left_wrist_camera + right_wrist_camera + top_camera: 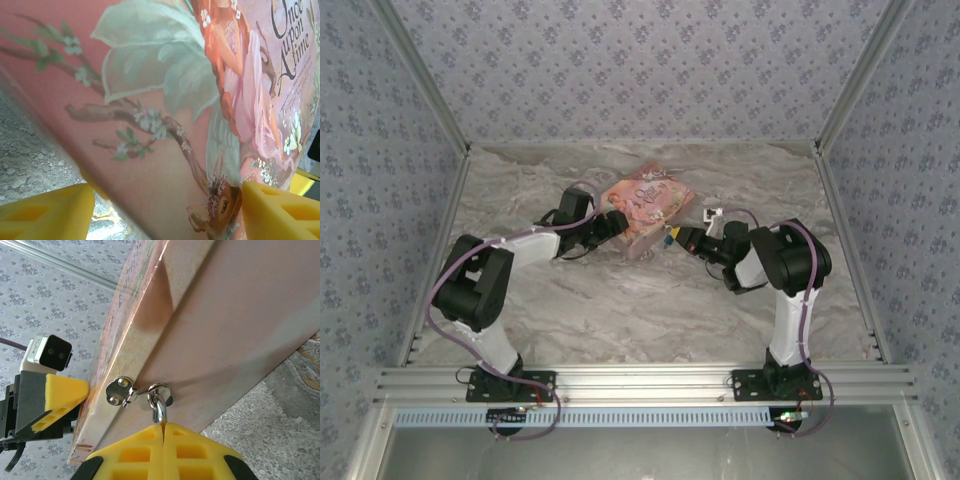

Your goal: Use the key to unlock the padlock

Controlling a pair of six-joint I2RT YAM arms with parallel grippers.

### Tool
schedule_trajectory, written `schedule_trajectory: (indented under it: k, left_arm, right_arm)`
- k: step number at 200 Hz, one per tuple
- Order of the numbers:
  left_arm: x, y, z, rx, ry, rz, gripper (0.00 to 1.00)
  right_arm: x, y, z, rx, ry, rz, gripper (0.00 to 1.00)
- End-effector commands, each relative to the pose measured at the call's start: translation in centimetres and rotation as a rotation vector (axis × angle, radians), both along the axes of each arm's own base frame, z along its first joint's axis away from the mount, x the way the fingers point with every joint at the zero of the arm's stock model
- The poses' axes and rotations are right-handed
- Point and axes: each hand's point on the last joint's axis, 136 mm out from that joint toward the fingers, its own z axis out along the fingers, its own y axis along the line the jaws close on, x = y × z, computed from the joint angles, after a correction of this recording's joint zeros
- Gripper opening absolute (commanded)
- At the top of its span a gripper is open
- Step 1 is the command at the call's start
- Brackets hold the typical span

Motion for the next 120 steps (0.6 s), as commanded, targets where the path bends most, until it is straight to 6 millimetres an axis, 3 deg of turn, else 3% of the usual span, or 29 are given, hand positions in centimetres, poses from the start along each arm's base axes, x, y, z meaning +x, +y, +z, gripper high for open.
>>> schedule_trajectory:
  k: [1,79,120]
  left_arm:
    - [-4.0,1.4,-4.6,0.120,0.166,-0.012,0.75]
    - [-4.8,1.6,-5.3,0.131,0.181,-0.009,0.75]
    - [-4.8,1.7,-5.4,0.135,0.182,-0.010,0.75]
  right_arm:
    - [1.7,0.1,1.7,0.026,-0.074,-0.044,0.00]
    - [3.0,-0.1,1.9,0.037,-0.081,-0.081,0.00]
    - [3.6,-0.4,0.9,0.035,-0.063,-0.091,0.00]
